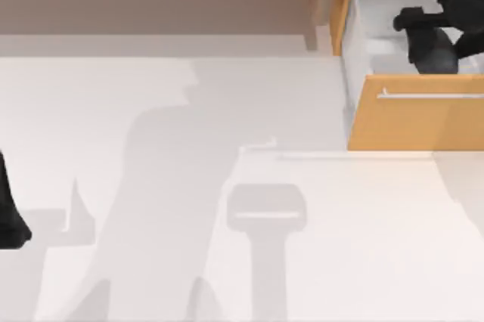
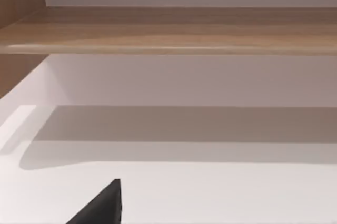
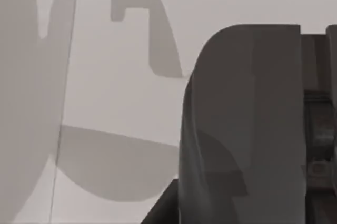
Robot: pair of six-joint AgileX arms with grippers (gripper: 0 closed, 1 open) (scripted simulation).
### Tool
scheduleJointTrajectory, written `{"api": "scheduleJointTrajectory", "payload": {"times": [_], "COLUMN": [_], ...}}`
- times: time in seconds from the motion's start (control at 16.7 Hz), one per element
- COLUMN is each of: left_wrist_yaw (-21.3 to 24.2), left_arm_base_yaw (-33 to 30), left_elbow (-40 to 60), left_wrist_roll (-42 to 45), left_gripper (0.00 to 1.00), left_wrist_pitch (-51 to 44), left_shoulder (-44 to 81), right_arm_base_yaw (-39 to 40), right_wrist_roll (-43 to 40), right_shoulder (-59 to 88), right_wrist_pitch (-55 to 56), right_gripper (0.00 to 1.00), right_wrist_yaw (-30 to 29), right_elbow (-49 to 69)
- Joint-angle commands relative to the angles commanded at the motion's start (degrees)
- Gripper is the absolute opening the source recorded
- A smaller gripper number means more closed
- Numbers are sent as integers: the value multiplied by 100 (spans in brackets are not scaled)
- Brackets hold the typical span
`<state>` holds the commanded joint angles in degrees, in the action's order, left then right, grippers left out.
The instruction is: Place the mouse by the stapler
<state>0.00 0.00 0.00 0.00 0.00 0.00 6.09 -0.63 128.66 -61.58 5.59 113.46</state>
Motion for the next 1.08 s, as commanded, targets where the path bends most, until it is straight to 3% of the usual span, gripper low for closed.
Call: {"api": "scheduleJointTrajectory", "payload": {"times": [0.54, 1.08], "left_wrist_yaw": [0, 0], "left_arm_base_yaw": [0, 0], "left_elbow": [0, 0], "left_wrist_roll": [0, 0], "left_gripper": [100, 100], "left_wrist_pitch": [0, 0], "left_shoulder": [0, 0], "right_arm_base_yaw": [-899, -3111], "right_wrist_roll": [-313, -2136], "right_shoulder": [-2557, -2432], "right_wrist_pitch": [661, 893], "right_gripper": [0, 0], "right_wrist_yaw": [577, 163], "right_elbow": [-1023, -3468]}}
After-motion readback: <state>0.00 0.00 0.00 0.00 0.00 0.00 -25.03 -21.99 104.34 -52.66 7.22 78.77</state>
